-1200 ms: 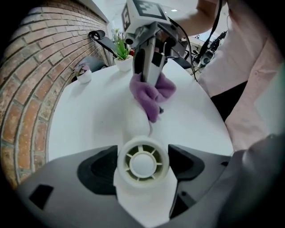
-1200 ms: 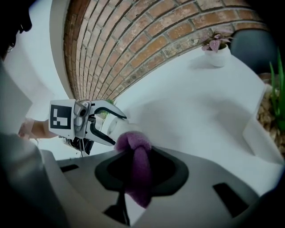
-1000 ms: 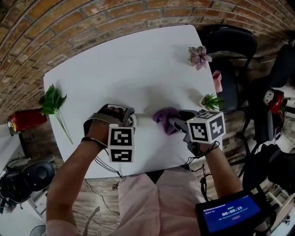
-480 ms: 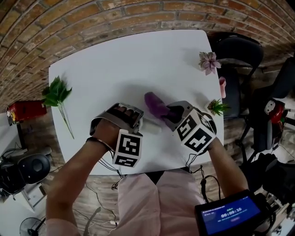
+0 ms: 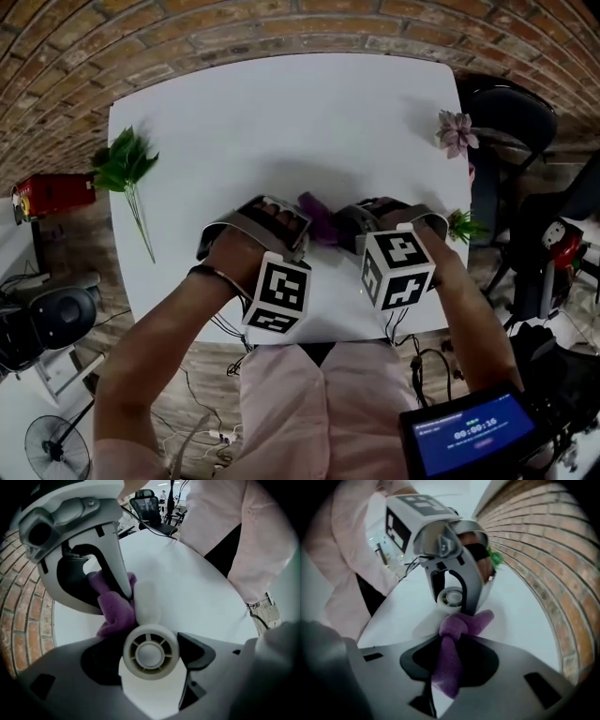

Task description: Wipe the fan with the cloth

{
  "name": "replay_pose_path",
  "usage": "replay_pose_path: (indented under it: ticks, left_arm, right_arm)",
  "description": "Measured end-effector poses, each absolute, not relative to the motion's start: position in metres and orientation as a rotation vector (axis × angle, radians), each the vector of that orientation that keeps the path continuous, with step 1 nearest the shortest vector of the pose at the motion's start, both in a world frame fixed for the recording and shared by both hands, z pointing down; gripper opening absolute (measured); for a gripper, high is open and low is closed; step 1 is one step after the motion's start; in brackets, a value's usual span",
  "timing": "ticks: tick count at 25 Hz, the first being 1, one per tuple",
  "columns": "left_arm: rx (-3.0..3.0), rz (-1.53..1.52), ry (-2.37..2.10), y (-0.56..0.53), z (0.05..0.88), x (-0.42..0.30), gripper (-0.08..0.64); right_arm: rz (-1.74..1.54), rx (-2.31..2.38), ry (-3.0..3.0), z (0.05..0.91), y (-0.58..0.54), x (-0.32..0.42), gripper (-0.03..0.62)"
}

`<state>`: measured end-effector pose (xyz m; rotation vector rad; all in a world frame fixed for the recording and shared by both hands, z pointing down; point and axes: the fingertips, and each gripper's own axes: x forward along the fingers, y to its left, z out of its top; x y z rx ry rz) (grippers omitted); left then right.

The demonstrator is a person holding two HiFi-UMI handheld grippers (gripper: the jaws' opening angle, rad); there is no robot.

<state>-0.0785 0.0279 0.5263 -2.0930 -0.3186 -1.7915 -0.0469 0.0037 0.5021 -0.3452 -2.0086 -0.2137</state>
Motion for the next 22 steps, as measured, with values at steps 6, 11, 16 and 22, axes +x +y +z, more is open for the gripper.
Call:
replay_pose_path:
  ticks: [6, 11, 16, 22]
  left_arm:
    - [-2.087, -1.838, -0.298, 0.026, 0.528, -0.080, 0.367]
    - [-2.151, -1.861, -0.250, 0.024, 0.528, -0.083, 0.367]
    - [-2.191, -1.880, -0.203, 0.022, 0.527, -0.086, 0.367]
    - [-2.237, -1.922, -0.115, 0.019, 0.527, -0.090, 0.367]
  right_arm:
    - [-0.435, -0.549, -1.893, 0.504, 0.008, -0.051, 0.092]
    - [-0.342, -0.500, -1.936, 0.503, 0.010, -0.040, 0.089]
    - [-0.219, -0.404, -1.973, 0.502, 0.012, -0.025, 0.089]
    - [-0.069, -0.273, -2.005, 0.501, 0.016, -0.007, 0.089]
